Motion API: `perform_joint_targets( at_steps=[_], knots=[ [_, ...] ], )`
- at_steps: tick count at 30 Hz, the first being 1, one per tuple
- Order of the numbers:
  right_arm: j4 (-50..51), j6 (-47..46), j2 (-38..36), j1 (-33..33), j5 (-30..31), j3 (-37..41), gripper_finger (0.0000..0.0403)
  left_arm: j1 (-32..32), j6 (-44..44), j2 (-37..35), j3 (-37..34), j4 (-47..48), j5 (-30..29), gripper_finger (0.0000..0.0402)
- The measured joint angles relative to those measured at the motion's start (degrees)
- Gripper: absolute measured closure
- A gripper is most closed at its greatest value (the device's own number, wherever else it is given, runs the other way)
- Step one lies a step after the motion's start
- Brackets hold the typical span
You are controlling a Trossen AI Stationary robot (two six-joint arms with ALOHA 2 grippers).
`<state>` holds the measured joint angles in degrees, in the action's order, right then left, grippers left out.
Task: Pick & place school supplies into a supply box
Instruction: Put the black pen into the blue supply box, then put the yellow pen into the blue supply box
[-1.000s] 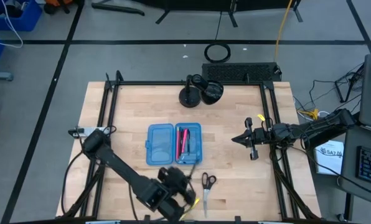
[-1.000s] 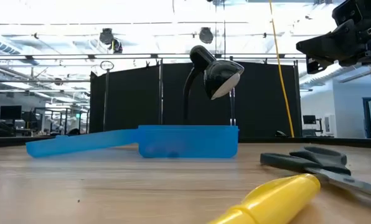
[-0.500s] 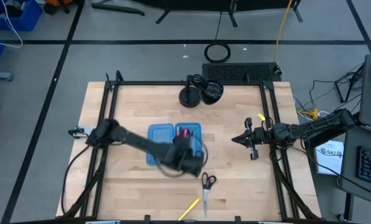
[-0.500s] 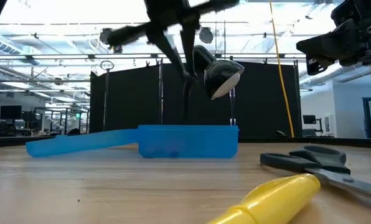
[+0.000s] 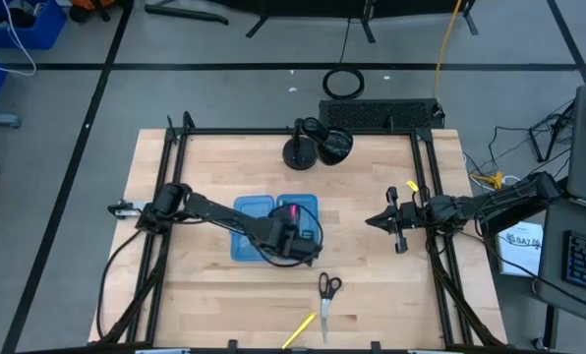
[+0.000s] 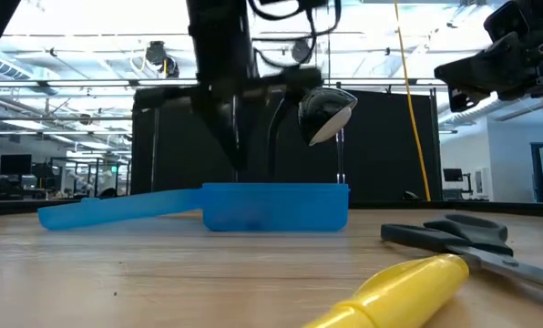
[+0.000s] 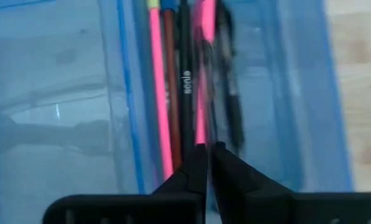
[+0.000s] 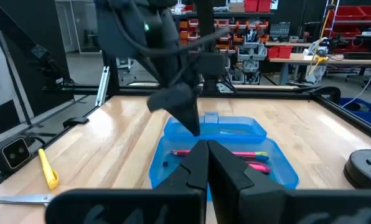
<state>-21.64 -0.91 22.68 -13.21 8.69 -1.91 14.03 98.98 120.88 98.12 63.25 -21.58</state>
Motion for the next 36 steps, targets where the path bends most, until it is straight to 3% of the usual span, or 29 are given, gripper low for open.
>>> perform_joint_targets(
  at_steps=[8, 13, 18, 22, 28, 33, 36],
  knots=[
    [-0.35, -0.13, 0.0, -0.02, 0.02, 0.0, 0.0403, -2.25, -2.2, 0.02, -3.16, -1.19, 0.85, 0.0398],
    [-0.35, -0.15, 0.0, -0.02, 0.04, 0.0, 0.0403, -2.75, -6.71, 0.02, -3.18, -2.32, -3.24, 0.0395],
    [0.22, -0.13, -0.02, 0.0, 0.04, -0.02, 0.0403, -2.3, -20.87, -0.61, -1.67, -2.91, -5.1, 0.0387],
    [1.3, -0.05, -0.02, -0.01, 0.03, -0.01, 0.0403, 2.77, -34.06, -4.58, 1.25, -2.3, -8.84, 0.0393],
    [2.01, -1.69, 0.29, 0.0, 0.02, 0.0, 0.0403, 16.49, -58.3, -14.12, 1.33, -3.42, -28.83, 0.0397],
    [2.75, -2.93, 0.68, 0.0, -0.1, -0.01, 0.0403, 23.66, -64.42, -21.04, -3.17, -3.96, -32.69, 0.0399],
    [2.68, -2.94, 0.66, 0.0, -1.22, 0.0, 0.0403, 25.16, -64.42, -26.39, -12.04, -8.02, -33.8, 0.0398]
  ],
)
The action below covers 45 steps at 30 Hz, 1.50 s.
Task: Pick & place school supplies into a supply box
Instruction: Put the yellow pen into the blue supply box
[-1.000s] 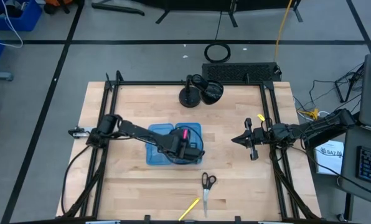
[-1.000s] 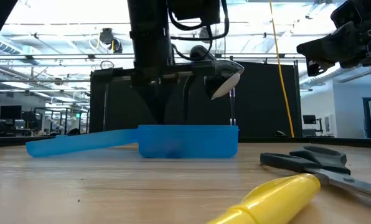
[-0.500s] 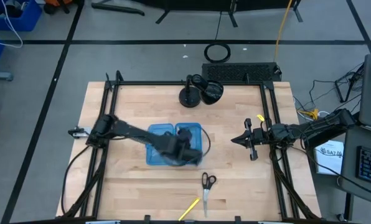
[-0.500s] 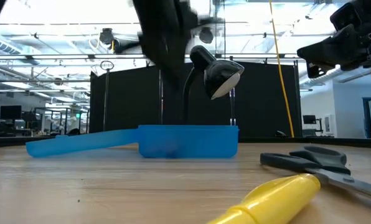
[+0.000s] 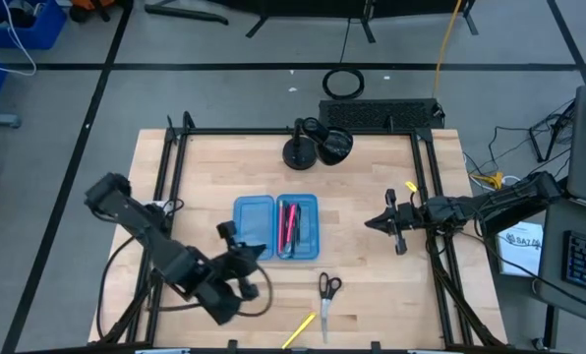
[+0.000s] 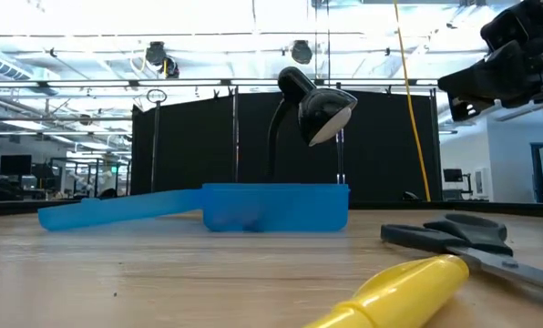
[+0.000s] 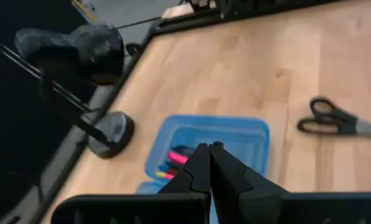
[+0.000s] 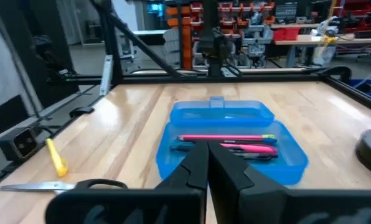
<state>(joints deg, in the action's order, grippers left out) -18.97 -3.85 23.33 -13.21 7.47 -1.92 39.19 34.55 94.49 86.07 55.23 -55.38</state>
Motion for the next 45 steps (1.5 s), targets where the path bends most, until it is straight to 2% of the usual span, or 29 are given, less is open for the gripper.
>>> perform_joint_targets(
  at_steps=[2, 4, 9, 11, 13, 18, 22, 24, 26, 29, 31, 34, 40, 42, 45],
  knots=[
    [-0.19, 0.06, 0.0, 0.0, -0.25, -0.02, 0.0403, 0.21, -1.28, -4.36, -9.18, -8.45, 0.67, 0.0399],
    [-0.42, 0.11, 0.0, 0.0, -0.22, -0.01, 0.0403, -0.38, -6.66, -8.91, -19.85, -22.83, 3.42, 0.0399],
    [-0.5, 0.93, 0.22, 0.0, -0.23, 0.0, 0.0403, -3.6, -34.16, -14.4, -44.98, -69.79, 18.23, 0.0399],
    [-0.5, 2.12, 0.58, 0.0, -0.27, 0.0, 0.0403, -6.04, -40.28, -15.67, -51.86, -84.26, 23.33, 0.0399],
    [-0.47, 3.5, 1.21, 0.0, -0.41, 0.0, 0.0403, -9.58, -41.39, -17.71, -57.36, -90.3, 27.36, 0.04],
    [-0.49, 5.8, 3.35, -0.02, -3.3, 0.0, 0.0403, -16.69, -35.84, -24.44, -69.14, -101.47, 32.4, 0.04],
    [-1.0, 8.05, 4.96, -0.02, -2.41, -0.03, 0.0403, -16.74, -33.4, -27.06, -72.26, -102.0, 31.42, 0.04],
    [-1.06, 7.49, 6.17, -0.02, 1.44, -1.1, 0.0403, -16.38, -33.25, -27.06, -72.7, -101.92, 28.82, 0.04],
    [2.95, 6.16, 8.34, 0.0, 4.46, -3.24, 0.0403, -16.27, -32.4, -27.05, -72.82, -101.8, 26.67, 0.0399],
    [9.25, 4.33, 14.14, -0.02, 5.82, -10.29, 0.0403, -16.23, -29.16, -27.05, -72.82, -101.82, 25.03, 0.0392],
    [12.71, 3.6, 19.38, -0.04, 5.67, -15.77, 0.0403, -16.23, -27.86, -27.05, -72.82, -101.82, 24.87, 0.0389],
    [20.92, 3.95, 29.36, -0.11, 1.34, -24.2, 0.0403, -16.27, -27.36, -27.04, -72.82, -101.5, 24.77, 0.0388],
    [37.79, 10.49, 49.86, -4.31, -3.79, -42.79, 0.0403, -16.31, -23.63, -27.0, -72.82, -101.01, 18.84, 0.0398],
    [39.69, 13.67, 55.11, -7.44, -6.2, -46.92, 0.0403, -16.38, -21.85, -27.0, -72.82, -100.65, 16.7, 0.0397],
    [38.81, 15.92, 60.78, -12.25, -5.85, -52.02, 0.0403, -16.4, -18.93, -27.0, -72.82, -99.77, 15.32, 0.0386]
  ],
)
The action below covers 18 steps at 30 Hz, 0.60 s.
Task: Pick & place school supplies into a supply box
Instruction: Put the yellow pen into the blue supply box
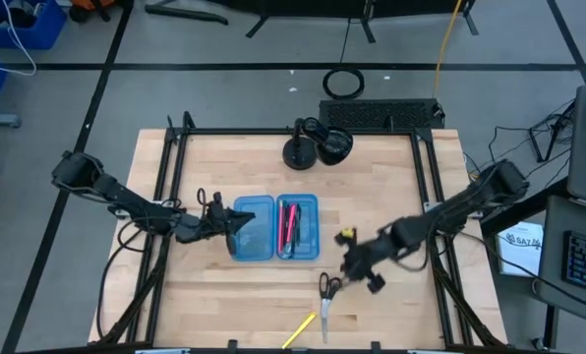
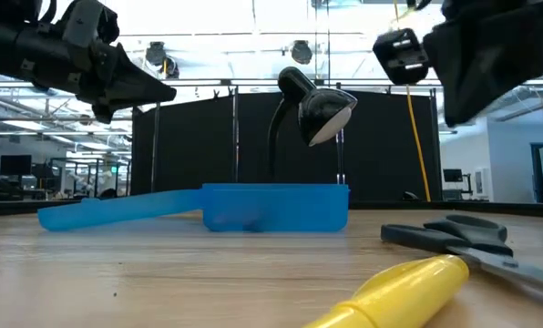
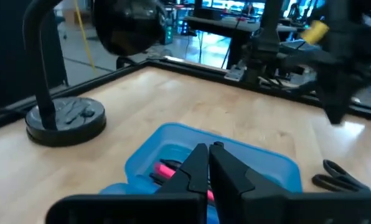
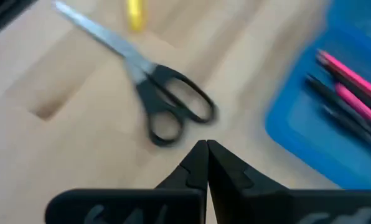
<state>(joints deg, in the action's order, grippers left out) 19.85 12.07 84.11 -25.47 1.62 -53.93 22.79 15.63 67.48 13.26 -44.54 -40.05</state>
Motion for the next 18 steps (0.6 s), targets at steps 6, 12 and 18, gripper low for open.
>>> perform_joint_targets(
  at_steps=[6, 12, 18],
  knots=[
    [-2.23, -0.12, 7.63, -6.58, 7.56, -7.49, 0.0385, 0.0, 5.52, 0.0, 0.0, 2.49, -0.77, 0.0377],
    [-12.04, 2.89, 13.39, -10.2, 10.3, -9.16, 0.0316, 0.0, 9.53, 0.0, 0.0, 4.62, -4.83, 0.0376],
    [-12.11, 2.13, 15.18, -10.53, 15.95, -9.11, 0.0267, -0.35, 10.92, 0.0, 0.32, 5.45, 1.72, 0.0376]
  ],
)
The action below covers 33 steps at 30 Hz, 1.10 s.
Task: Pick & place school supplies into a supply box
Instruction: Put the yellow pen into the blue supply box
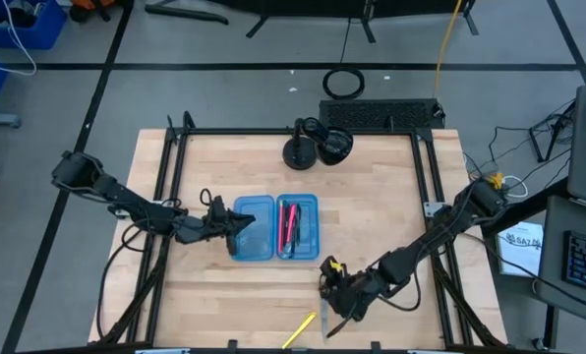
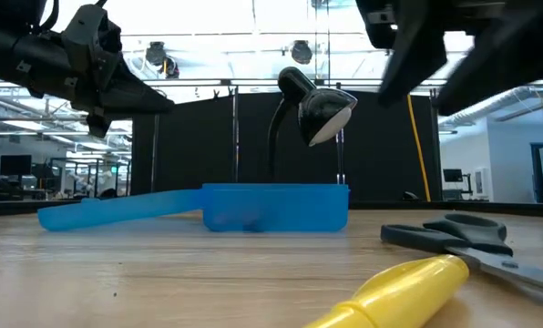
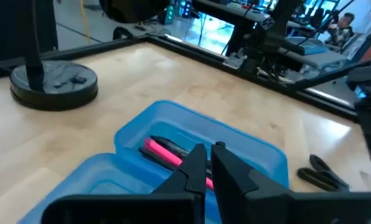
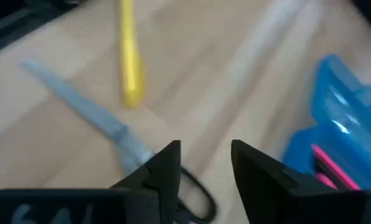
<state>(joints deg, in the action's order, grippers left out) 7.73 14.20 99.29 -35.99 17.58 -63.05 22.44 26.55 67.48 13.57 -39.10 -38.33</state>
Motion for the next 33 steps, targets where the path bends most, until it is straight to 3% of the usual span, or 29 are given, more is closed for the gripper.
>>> perform_joint_targets(
  at_steps=[9, 18, 23, 33],
  knots=[
    [-8.24, 7.29, -0.56, 0.35, -4.31, 1.4, 0.0284, -0.38, -2.65, 0.0, 0.01, 1.72, 1.13, 0.0376],
    [-14.84, 3.64, -0.46, -0.21, -9.67, 1.4, 0.0271, -3.15, 6.06, 0.0, 0.01, 9.04, 2.64, 0.0376],
    [-20.48, 1.55, 3.82, -1.12, -14.96, 1.4, 0.0264, -3.19, 8.4, 0.0, 0.01, 9.83, 2.72, 0.0376],
    [-30.31, 2.49, 12.11, -2.63, -14.67, 1.4, 0.0261, -3.15, 12.92, 0.0, 0.01, 9.32, 2.5, 0.0376]
  ],
)
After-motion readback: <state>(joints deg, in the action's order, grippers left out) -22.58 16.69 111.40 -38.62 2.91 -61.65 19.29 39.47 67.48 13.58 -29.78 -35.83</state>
